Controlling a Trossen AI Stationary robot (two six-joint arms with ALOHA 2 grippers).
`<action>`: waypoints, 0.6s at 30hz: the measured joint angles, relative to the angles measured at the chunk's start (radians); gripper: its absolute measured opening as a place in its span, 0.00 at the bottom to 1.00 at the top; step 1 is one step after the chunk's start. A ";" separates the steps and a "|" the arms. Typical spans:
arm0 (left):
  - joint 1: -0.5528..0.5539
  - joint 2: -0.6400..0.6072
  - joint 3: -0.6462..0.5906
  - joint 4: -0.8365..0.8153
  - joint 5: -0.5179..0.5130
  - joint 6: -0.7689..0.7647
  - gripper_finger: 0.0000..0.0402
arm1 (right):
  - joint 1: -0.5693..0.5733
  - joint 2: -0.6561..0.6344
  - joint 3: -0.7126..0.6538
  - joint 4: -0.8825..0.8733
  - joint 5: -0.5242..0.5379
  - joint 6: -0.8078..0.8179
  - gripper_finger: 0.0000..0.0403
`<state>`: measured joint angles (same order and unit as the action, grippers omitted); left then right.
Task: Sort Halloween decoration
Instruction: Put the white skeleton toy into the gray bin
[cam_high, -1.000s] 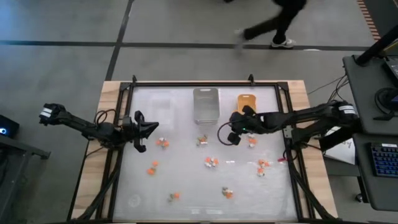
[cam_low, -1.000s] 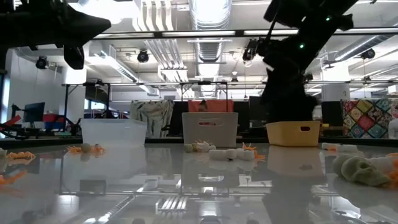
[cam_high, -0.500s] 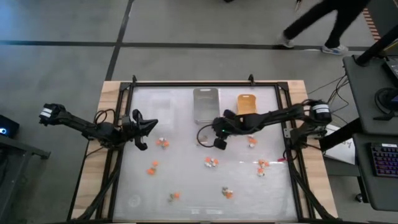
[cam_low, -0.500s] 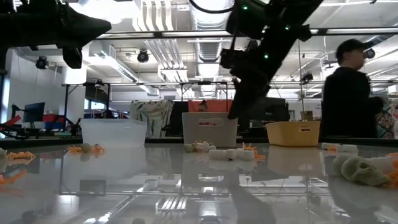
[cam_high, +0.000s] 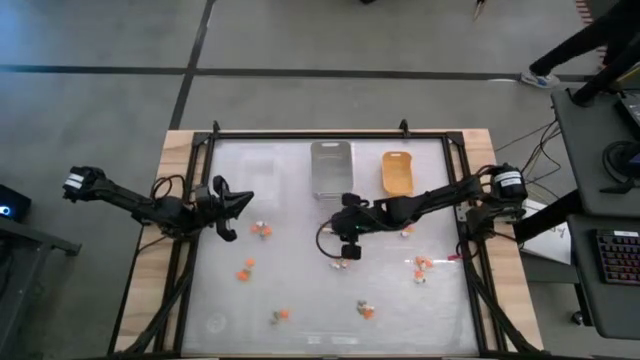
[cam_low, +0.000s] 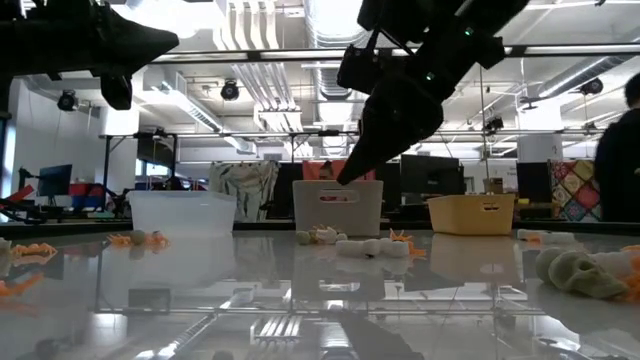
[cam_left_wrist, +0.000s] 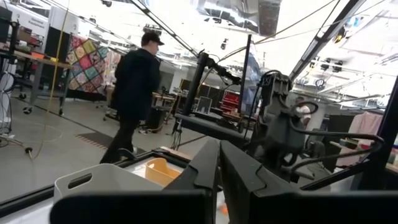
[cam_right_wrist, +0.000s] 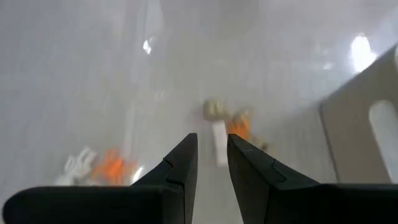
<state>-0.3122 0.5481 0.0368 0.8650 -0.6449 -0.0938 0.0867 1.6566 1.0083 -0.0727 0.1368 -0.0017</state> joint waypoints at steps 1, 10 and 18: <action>0.000 0.000 0.000 0.001 0.000 0.000 0.00 | 0.007 0.001 -0.016 0.035 0.019 -0.014 0.20; 0.000 0.000 0.000 0.009 0.000 0.000 0.00 | 0.018 0.037 -0.082 0.182 0.071 -0.035 0.20; 0.000 0.002 0.000 0.010 0.000 0.003 0.00 | 0.018 0.078 -0.081 0.216 0.073 -0.021 0.26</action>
<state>-0.3122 0.5503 0.0368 0.8754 -0.6453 -0.0910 0.1047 1.7344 0.9272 0.1435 0.2100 -0.0222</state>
